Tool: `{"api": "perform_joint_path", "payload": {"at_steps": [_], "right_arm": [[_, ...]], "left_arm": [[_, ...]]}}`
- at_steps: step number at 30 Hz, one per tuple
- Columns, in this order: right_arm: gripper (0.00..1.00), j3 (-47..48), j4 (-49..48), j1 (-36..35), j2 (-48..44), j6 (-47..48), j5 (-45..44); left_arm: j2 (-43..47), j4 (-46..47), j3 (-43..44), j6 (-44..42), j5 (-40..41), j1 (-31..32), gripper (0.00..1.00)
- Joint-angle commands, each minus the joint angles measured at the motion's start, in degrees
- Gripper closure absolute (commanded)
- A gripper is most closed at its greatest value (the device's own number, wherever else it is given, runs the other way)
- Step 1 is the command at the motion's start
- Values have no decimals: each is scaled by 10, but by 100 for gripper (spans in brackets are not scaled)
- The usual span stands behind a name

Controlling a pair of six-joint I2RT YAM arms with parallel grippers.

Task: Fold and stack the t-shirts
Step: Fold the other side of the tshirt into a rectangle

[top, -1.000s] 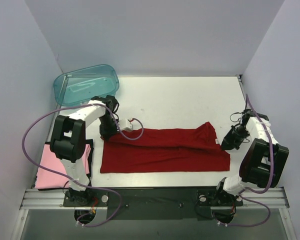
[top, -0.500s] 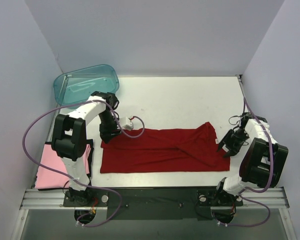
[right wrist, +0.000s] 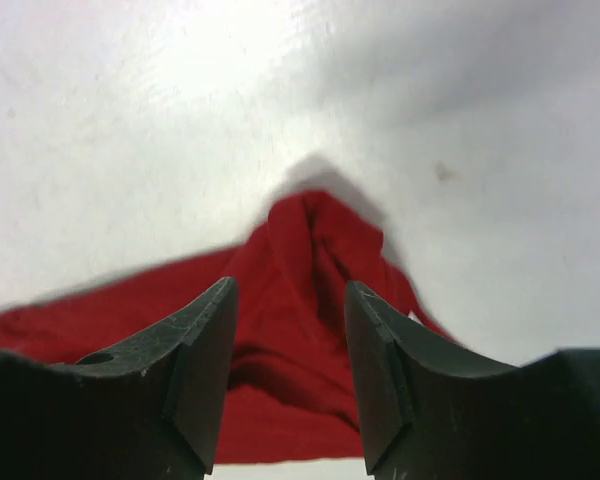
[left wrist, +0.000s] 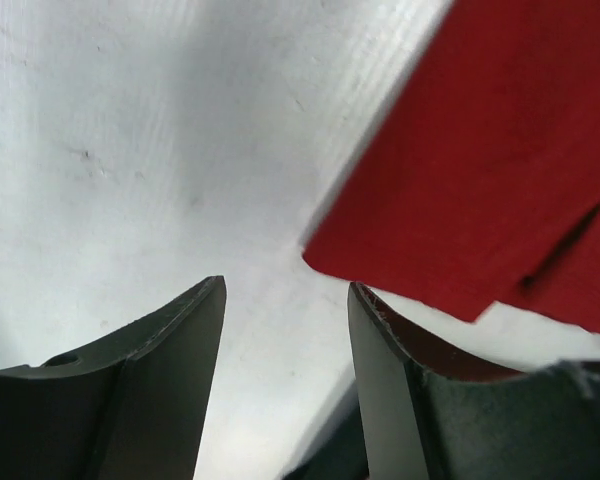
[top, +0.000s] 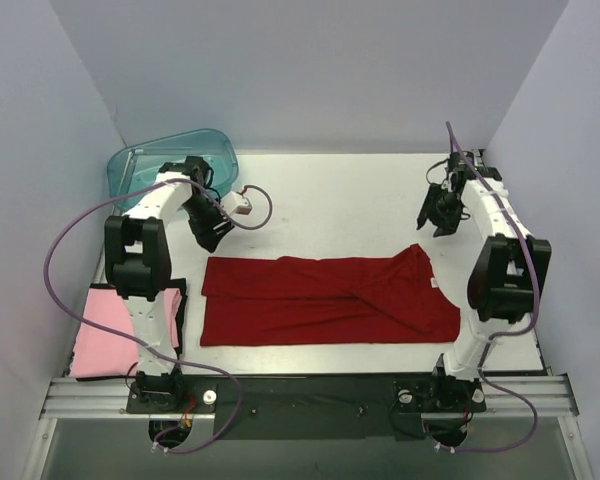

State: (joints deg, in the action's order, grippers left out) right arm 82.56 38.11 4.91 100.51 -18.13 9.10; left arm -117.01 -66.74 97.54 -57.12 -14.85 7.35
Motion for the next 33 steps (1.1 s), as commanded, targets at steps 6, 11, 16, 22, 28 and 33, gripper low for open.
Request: {"api": "perform_joint_path", "payload": {"at_steps": [6,11,16,22,28,33], "right_arm": [[64,147,80,-64,176,81,-68],[72,153,103,-76,207,93,-108],[76,141,121,-73,220,98,-166],[79,146,121,-76,225,113,-185],[100,131,119,-53,211,101,-184],[100,118,98,10,170,78,-96]], "left_arm": [[-29,75,-25,-37,-62,13,33],[-59,82,-33,-62,-45,13,31],[-67,95,-53,-66,-39,24,32],[-65,61,-72,-76,-64,31,61],[-44,31,-89,-77,-69,27,100],[-17,47,-95,-46,-53,4,100]]}}
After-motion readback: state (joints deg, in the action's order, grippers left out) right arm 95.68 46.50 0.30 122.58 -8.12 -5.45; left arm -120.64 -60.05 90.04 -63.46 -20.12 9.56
